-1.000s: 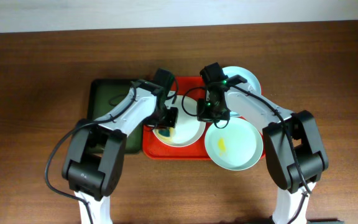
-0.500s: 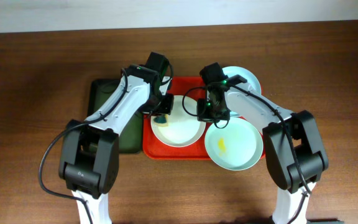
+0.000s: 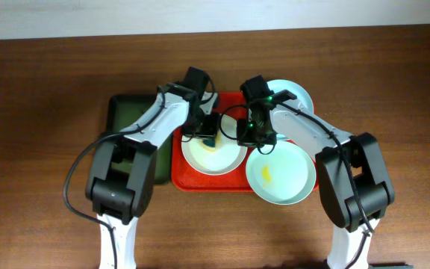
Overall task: Clean dirty plates on tray and stack at the side
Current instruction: 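Scrub the white plate with the sponge in the left gripper, then return the sponge to the green tray and release it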
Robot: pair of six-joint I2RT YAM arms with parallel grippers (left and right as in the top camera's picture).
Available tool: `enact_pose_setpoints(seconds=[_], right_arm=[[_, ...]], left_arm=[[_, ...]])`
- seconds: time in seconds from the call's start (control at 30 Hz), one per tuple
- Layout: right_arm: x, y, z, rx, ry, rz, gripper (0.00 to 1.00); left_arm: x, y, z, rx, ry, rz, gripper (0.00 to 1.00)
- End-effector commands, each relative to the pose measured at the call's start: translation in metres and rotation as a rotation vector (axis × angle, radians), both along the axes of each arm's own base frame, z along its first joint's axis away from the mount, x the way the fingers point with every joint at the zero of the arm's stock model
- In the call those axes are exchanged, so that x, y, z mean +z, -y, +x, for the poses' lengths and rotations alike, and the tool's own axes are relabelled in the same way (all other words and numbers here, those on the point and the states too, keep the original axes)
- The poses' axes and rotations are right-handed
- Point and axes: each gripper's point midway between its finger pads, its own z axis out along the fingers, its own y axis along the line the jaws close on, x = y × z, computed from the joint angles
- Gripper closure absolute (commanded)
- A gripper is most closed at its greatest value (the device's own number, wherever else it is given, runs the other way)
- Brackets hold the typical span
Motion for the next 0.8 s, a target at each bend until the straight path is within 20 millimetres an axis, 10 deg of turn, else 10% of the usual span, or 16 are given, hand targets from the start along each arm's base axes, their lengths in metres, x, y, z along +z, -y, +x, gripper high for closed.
enact_pose_setpoints(seconds=[0.0, 0.4, 0.6, 0.77], right_arm=[[-0.009, 0.0, -0.005, -0.001, -0.022, -0.014, 0.96], [-0.009, 0.0, -0.005, -0.001, -0.023, -0.014, 0.95], [-0.009, 0.001, -0.007, -0.001, -0.033, -0.019, 0.89], [-0.009, 0.001, -0.007, 0.0, -0.033, -0.019, 0.89]], left_arm=[[0.004, 0.046, -0.028, -0.081, -0.109, -0.193, 1.0], [0.118, -0.074, 0.024, 0.073, 0.164, 0.201, 1.0], [0.095, -0.172, 0.009, 0.239, 0.049, 0.478, 1.0], [0.036, -0.21, -0.005, 0.323, -0.02, 0.486, 1.0]])
